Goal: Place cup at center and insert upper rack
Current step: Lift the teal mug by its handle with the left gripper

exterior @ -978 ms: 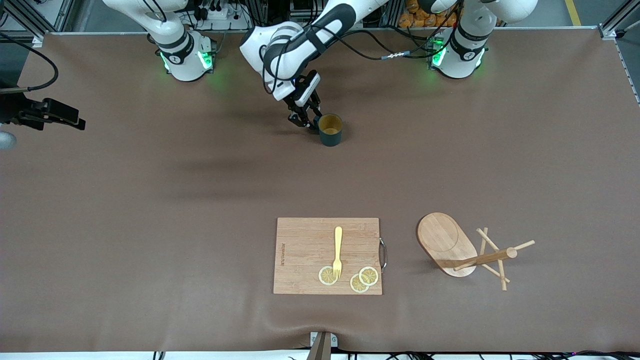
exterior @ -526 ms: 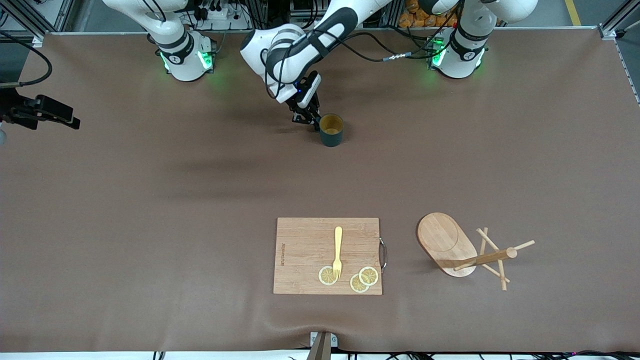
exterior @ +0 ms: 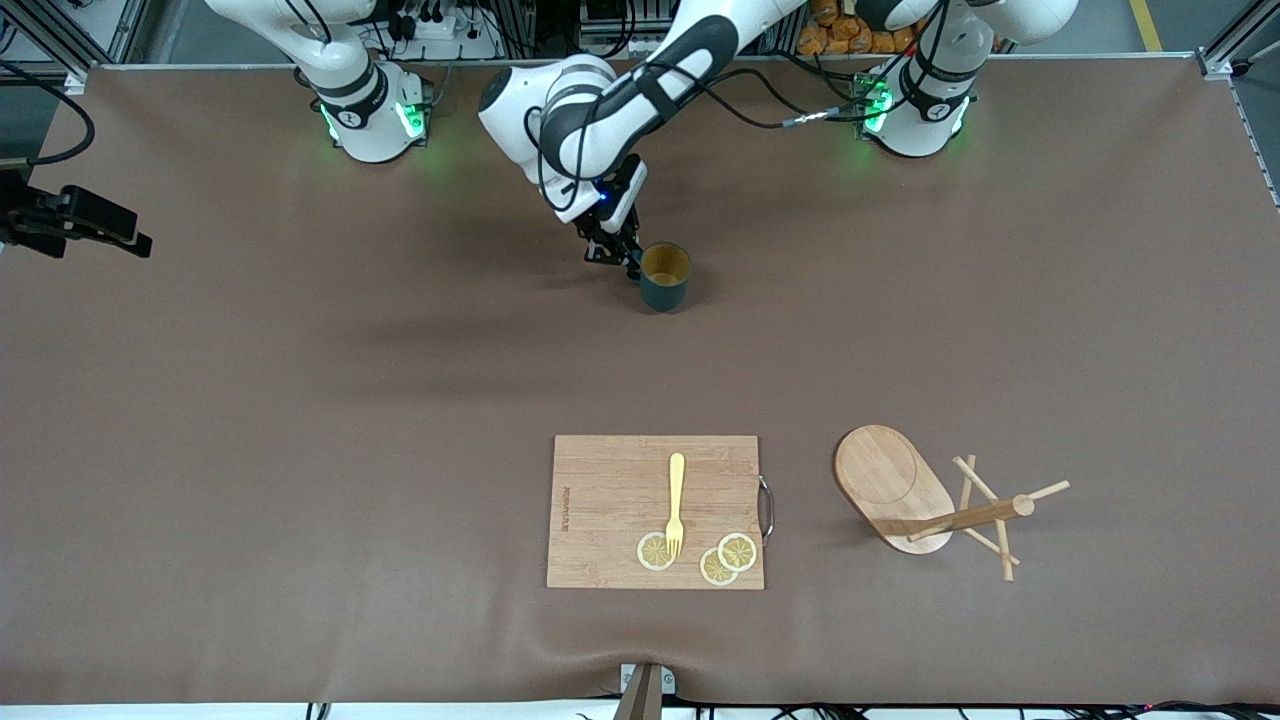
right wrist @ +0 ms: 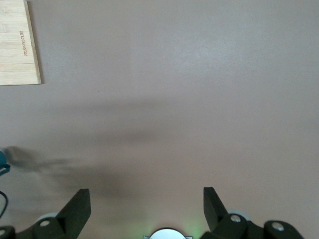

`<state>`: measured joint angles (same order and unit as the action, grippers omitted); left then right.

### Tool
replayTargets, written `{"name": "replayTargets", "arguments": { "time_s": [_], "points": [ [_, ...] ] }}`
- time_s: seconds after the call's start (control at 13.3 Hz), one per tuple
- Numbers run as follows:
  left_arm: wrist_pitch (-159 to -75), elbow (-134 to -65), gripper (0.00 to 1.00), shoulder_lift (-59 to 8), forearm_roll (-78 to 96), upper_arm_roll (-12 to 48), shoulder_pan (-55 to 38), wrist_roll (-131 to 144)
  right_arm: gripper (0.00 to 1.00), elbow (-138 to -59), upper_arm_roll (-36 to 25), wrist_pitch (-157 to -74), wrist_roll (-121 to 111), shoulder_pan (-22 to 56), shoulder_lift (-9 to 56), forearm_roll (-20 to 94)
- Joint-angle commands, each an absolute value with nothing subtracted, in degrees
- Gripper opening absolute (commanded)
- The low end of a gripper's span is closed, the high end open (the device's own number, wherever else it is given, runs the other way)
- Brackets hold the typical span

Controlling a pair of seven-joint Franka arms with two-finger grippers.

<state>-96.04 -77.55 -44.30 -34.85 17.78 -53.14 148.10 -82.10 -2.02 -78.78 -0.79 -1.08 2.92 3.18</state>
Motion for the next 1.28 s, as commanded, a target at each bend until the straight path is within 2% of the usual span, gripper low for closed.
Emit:
{"name": "replayTargets", "arguments": {
  "time_s": [0.0, 0.9, 1.2],
  "points": [
    [-95.98, -77.70, 0.00, -42.10, -34.01, 18.37, -50.37, 143.72, 1.00, -81.12, -1.14, -78.22, -0.97, -2.46, 3.08, 3.34],
    [-98.79, -77.70, 0.00, -36.66, -28.22, 18.72, -37.72, 125.26, 1.00, -81.04, -1.14, -78.22, -0.88, -2.46, 3.08, 3.43],
    [-98.79, -77.61, 0.00, -27.54, -17.08, 18.72, -28.94, 111.05, 1.00, -81.04, -1.14, -78.22, -1.05, -2.46, 3.08, 3.34]
  ]
}}
